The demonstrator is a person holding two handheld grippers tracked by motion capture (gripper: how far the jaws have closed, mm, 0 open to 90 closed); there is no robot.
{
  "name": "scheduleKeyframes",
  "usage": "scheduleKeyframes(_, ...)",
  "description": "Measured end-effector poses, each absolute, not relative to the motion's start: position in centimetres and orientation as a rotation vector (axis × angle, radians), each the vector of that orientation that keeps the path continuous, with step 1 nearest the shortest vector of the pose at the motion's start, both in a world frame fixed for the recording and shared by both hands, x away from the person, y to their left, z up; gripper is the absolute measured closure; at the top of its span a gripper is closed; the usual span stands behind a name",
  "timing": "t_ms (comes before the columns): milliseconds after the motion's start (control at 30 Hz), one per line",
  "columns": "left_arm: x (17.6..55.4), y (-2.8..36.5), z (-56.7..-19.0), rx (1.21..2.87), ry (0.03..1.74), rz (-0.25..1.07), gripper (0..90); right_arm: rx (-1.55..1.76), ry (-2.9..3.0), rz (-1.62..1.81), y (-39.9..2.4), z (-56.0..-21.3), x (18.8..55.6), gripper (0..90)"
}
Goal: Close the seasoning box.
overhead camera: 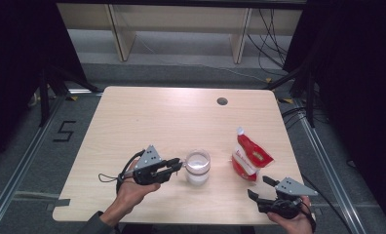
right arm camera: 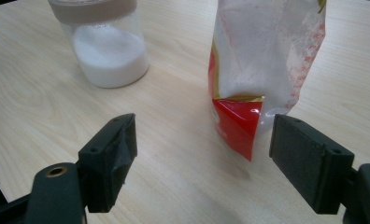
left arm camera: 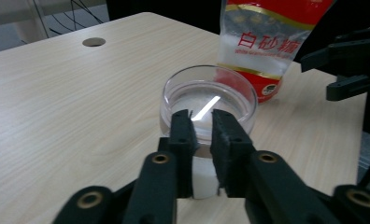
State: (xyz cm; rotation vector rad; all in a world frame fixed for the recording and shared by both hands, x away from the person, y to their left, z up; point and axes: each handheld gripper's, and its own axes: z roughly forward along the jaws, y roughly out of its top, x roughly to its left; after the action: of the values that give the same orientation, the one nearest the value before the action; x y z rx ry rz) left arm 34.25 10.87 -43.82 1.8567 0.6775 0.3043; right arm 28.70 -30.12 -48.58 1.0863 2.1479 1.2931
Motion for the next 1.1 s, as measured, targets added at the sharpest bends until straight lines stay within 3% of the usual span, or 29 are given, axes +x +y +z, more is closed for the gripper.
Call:
scheduleKeyframes(200,33.6,11.7,-43.9,1.847,0.723,0.261,49.3,1.102,2.152,1.302,-30.2,-48.6,28.7,23.5)
scheduleKeyframes(367,33.0,12.3,-44.2,1.872,0.737,0.258,39.6,1.091,2.141,1.31,-30.4,-48.6,28.6,23.5)
scheduleKeyframes(1100,32.0,14.2,-46.5,1.911,0.775,0.283,22.6,1.113,2.132,1.295,-30.5,-48.6,28.5,23.5)
